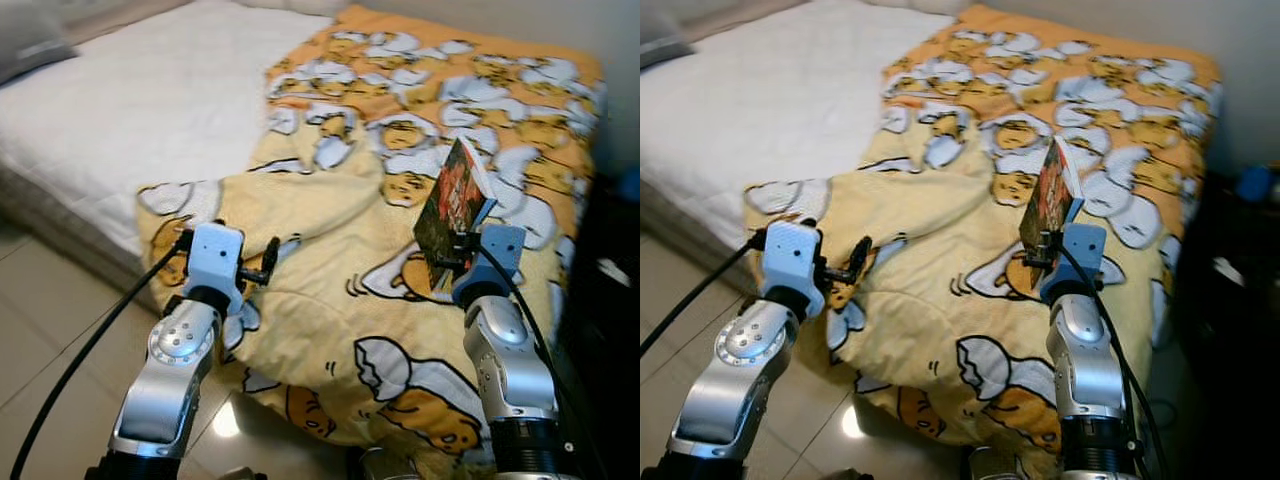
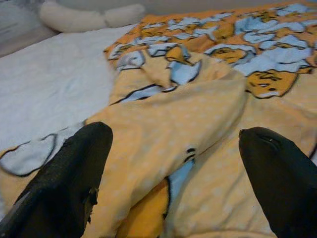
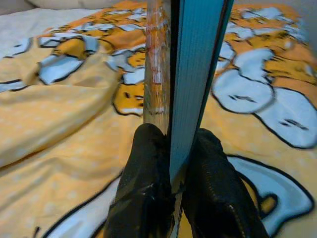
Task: Clean up the room
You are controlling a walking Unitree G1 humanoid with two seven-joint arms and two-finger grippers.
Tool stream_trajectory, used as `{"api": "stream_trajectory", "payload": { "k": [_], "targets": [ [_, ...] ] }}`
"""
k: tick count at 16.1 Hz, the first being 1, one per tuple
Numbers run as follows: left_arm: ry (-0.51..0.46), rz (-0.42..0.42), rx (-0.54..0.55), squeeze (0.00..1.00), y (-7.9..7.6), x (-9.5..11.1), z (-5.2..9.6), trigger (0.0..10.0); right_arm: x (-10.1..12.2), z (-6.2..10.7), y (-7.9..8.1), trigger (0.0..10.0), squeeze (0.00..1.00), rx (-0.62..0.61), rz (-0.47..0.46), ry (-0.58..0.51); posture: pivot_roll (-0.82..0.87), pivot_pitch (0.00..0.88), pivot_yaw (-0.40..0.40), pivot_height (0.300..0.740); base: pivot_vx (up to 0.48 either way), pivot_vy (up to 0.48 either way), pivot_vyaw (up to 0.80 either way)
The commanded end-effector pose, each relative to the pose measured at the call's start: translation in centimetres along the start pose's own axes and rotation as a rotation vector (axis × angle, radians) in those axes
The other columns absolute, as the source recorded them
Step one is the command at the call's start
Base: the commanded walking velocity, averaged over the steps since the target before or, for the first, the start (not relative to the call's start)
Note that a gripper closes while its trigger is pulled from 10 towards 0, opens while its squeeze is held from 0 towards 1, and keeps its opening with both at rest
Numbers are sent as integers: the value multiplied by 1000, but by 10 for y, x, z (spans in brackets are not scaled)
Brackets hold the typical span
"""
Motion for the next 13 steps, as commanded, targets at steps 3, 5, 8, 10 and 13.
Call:
{"api": "stream_trajectory", "payload": {
  "k": [3,5,8,10,13],
  "targets": [
    [2,-36,24,12,12,4,-5,10000,13,-3,15,10000,0,27,-2,-22,20,0,33,740,0,97,-800],
    [-1,-57,34,16,16,5,-6,10000,11,-4,15,10000,0,26,-9,-8,17,0,33,740,0,292,-800],
    [14,-88,56,16,25,3,-8,10000,9,-6,17,10000,0,33,13,7,2,0,38,740,0,292,-800],
    [22,-96,64,20,25,0,-9,10000,9,-7,11,10000,0,11,-3,13,12,0,32,740,0,291,-800],
    [30,-104,61,16,24,-1,-9,10000,7,-7,11,10000,0,6,-16,21,23,0,34,740,0,290,-800]
  ]
}}
Point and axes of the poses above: a point about 5 cm out from each wrist's last joint towards the gripper, its own z axis pointing back from the gripper into the wrist, its own x axis along the axis of the wrist's last joint, y = z × x, the point moved 6 cm from there along -z, pointing out of the wrist towards the gripper, and after that the axes turned 5 degrees about z, right-handed, at the moved point
